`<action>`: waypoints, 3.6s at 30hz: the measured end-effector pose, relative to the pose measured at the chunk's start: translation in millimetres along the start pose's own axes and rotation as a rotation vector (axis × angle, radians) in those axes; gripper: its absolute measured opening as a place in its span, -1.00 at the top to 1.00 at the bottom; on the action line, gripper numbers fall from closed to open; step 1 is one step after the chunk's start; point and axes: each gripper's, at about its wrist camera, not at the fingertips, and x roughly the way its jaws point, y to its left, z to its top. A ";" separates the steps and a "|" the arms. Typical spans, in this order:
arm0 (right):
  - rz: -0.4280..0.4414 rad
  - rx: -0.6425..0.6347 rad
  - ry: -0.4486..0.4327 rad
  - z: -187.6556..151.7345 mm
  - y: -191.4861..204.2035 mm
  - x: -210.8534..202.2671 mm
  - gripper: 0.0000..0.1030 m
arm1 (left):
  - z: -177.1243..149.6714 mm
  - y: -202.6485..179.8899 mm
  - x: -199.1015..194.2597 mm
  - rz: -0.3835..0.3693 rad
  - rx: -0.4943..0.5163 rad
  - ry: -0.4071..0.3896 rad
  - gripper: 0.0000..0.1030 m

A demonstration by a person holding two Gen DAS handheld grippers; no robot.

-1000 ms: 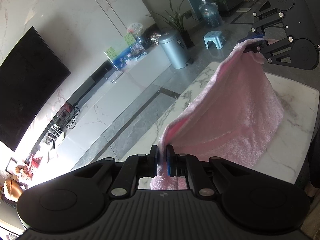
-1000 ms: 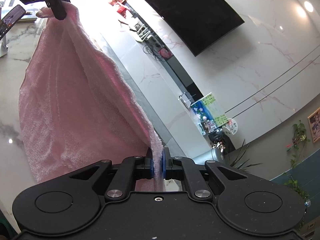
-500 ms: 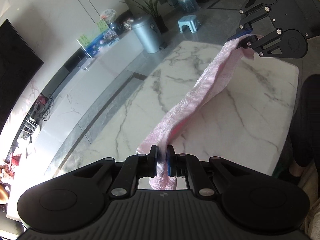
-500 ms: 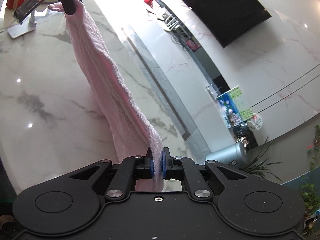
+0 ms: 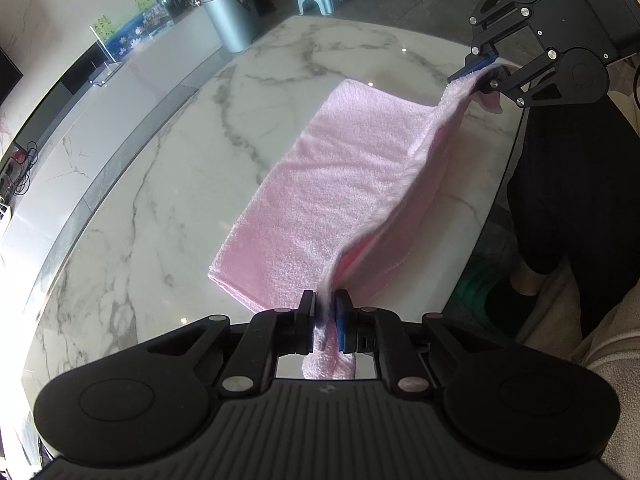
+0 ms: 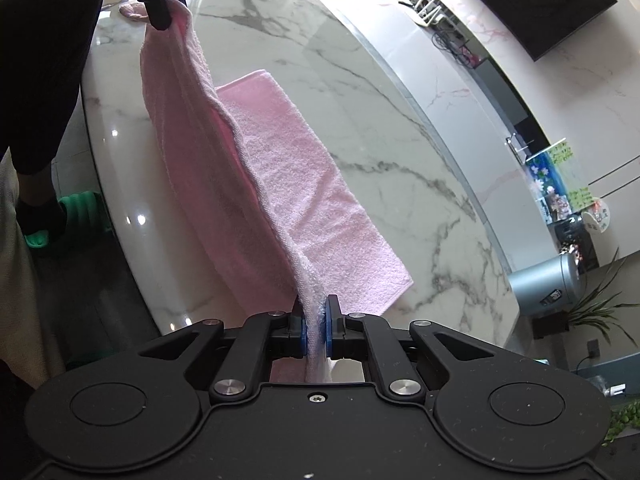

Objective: Fold towel

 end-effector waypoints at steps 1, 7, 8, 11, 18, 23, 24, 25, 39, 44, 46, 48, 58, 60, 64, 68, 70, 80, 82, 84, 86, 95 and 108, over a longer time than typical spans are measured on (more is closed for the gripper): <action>0.000 -0.001 0.000 2.7 -3.7 1.2 0.89 | 1.6 3.1 0.4 0.003 -0.006 -0.002 0.80; 0.044 -0.027 0.013 18.0 -32.7 12.7 0.89 | 17.0 25.5 9.6 0.009 -0.024 0.002 0.80; 0.060 -0.041 0.020 22.0 -39.1 17.1 0.89 | 19.5 30.5 12.1 0.004 -0.028 0.006 0.80; 0.113 -0.073 0.037 29.6 -54.6 27.8 0.89 | 24.8 44.7 21.2 -0.019 -0.040 0.024 0.80; 0.233 -0.071 0.093 47.3 -88.5 71.7 0.88 | 34.3 79.3 56.6 -0.081 -0.078 0.071 0.80; 0.293 -0.067 0.136 51.3 -92.6 117.0 0.88 | 33.9 99.7 97.5 -0.123 -0.109 0.126 0.80; 0.302 -0.065 0.141 51.9 -93.1 125.3 0.88 | 33.1 102.9 104.1 -0.127 -0.113 0.132 0.80; 0.308 -0.064 0.145 52.1 -93.5 132.1 0.88 | 32.1 106.4 111.5 -0.131 -0.121 0.137 0.79; 0.251 -0.033 0.153 49.2 -104.5 157.5 0.33 | 24.9 125.6 126.2 -0.100 -0.213 0.113 0.33; 0.180 0.026 0.146 42.0 -112.8 139.9 0.15 | 22.6 122.2 105.4 -0.063 -0.238 0.096 0.20; 0.152 0.061 0.137 39.1 -117.1 128.3 0.10 | 22.2 120.2 91.0 -0.048 -0.254 0.076 0.18; 0.129 0.105 0.118 36.3 -123.1 111.7 -0.08 | 22.5 116.8 73.9 -0.030 -0.269 0.049 0.16; 0.079 0.356 -0.052 50.1 -142.2 21.5 -0.55 | 23.1 93.0 -1.9 0.052 -0.392 -0.116 -0.34; 0.090 0.421 -0.100 50.2 -140.2 5.7 -0.70 | 22.7 86.7 -8.4 0.070 -0.433 -0.139 -0.34; 0.090 0.530 -0.171 42.9 -125.6 -8.3 -0.74 | 15.7 72.8 -11.0 0.100 -0.536 -0.200 -0.48; 0.042 0.657 -0.221 25.0 -96.0 -7.0 -0.74 | 4.5 55.1 -0.6 0.121 -0.608 -0.236 -0.50; 0.021 0.730 -0.248 15.7 -80.4 -4.8 -0.74 | -2.6 44.9 8.4 0.141 -0.647 -0.243 -0.50; -0.098 0.955 -0.241 -19.1 9.4 24.0 -0.74 | -41.8 -8.0 49.9 0.202 -0.785 -0.275 -0.54; -0.098 0.990 -0.219 -24.6 23.3 32.1 -0.74 | -48.3 -18.9 57.0 0.207 -0.787 -0.261 -0.54; -0.098 1.008 -0.205 -30.4 35.1 39.1 -0.74 | -53.8 -28.3 62.5 0.198 -0.795 -0.247 -0.54; -0.118 1.011 -0.196 -34.9 44.0 43.6 -0.74 | -57.5 -33.7 67.3 0.182 -0.803 -0.227 -0.54; -0.102 1.033 -0.171 -38.3 53.2 59.7 -0.74 | -69.6 -38.2 87.2 0.161 -0.840 -0.157 -0.54; -0.087 1.032 -0.120 -37.6 59.1 74.9 -0.74 | -75.6 -34.8 101.6 0.190 -0.853 -0.138 -0.54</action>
